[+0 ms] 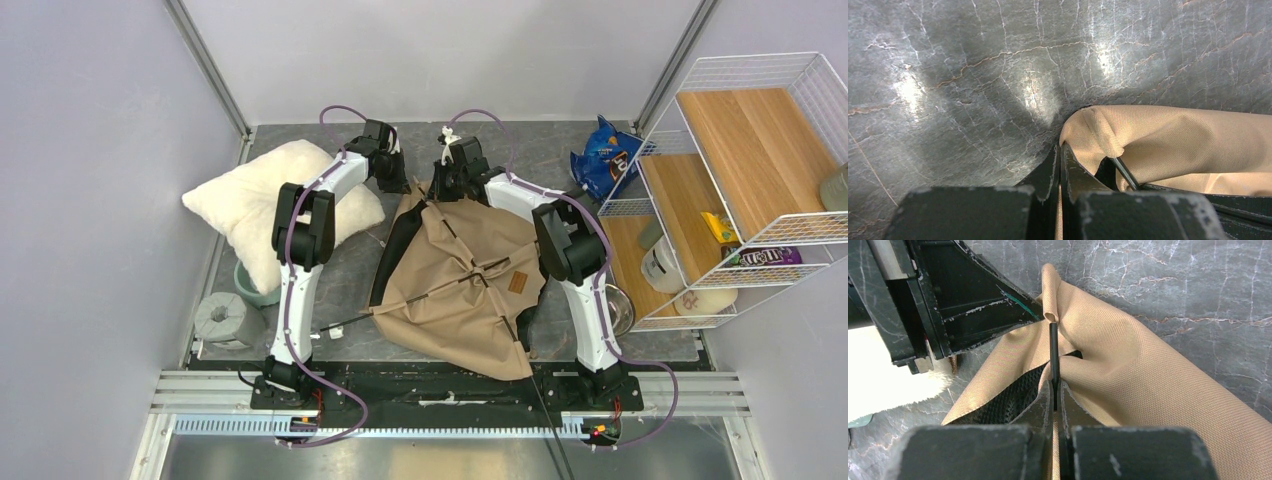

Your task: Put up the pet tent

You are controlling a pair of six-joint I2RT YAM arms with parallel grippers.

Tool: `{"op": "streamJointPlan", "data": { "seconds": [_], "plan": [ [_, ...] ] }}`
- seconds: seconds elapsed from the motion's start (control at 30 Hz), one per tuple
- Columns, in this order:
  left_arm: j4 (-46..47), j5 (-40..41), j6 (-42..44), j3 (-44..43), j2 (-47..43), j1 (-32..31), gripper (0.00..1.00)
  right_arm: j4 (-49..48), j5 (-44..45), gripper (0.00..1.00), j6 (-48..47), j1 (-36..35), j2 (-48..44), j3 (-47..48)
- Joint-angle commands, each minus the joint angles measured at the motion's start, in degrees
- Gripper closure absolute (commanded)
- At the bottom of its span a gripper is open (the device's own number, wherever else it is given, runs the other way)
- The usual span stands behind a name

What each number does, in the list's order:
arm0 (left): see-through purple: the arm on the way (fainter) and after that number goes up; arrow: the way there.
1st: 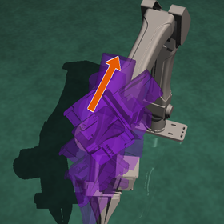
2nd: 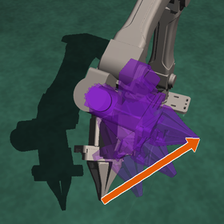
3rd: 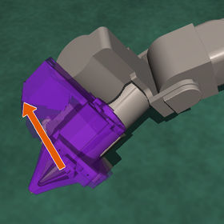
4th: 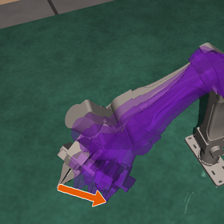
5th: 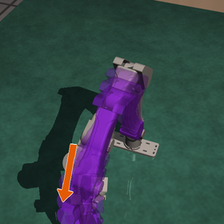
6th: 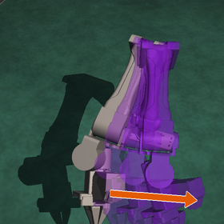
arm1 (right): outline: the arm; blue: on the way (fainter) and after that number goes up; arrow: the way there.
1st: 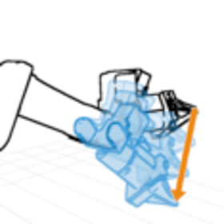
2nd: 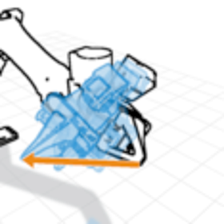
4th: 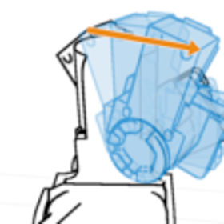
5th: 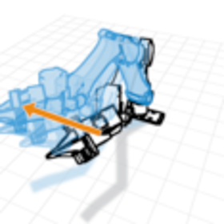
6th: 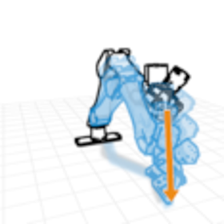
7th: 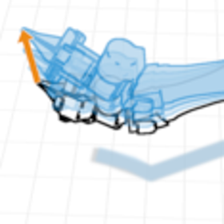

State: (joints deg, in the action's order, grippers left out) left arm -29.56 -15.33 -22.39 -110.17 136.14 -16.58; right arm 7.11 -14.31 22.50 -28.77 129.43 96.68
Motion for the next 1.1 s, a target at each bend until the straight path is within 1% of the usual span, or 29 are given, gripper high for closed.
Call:
{"op": "streamJointPlan", "data": {
  "seconds": [0.0, 0.33, 0.5, 0.9, 1.07],
  "plan": [
    [1.3, -0.5, 0.1, 0.9, -3.0, 0.3, 0.98, -3.3, 0.1, 1.0, 1.2, -0.4, 1.2, 1.9],
    [1.7, -1.3, 0.0, 1.3, -3.0, 0.3, 0.98, -2.7, 2.8, 1.0, 1.8, -0.4, 3.2, 5.6],
    [1.9, -1.8, 0.2, 1.5, -3.1, 0.2, 0.98, -3.7, 2.3, 1.0, 1.9, -0.4, 3.8, 6.4],
    [2.3, -2.6, 1.0, 2.5, -3.5, 0.2, 0.98, -2.3, 1.8, 1.0, 2.7, -0.6, 9.5, 13.4],
    [2.3, -2.6, 1.2, 2.7, -3.7, 0.2, 0.98, -4.4, 2.5, 1.0, 3.7, -0.7, 10.3, 14.0]
  ]
}}
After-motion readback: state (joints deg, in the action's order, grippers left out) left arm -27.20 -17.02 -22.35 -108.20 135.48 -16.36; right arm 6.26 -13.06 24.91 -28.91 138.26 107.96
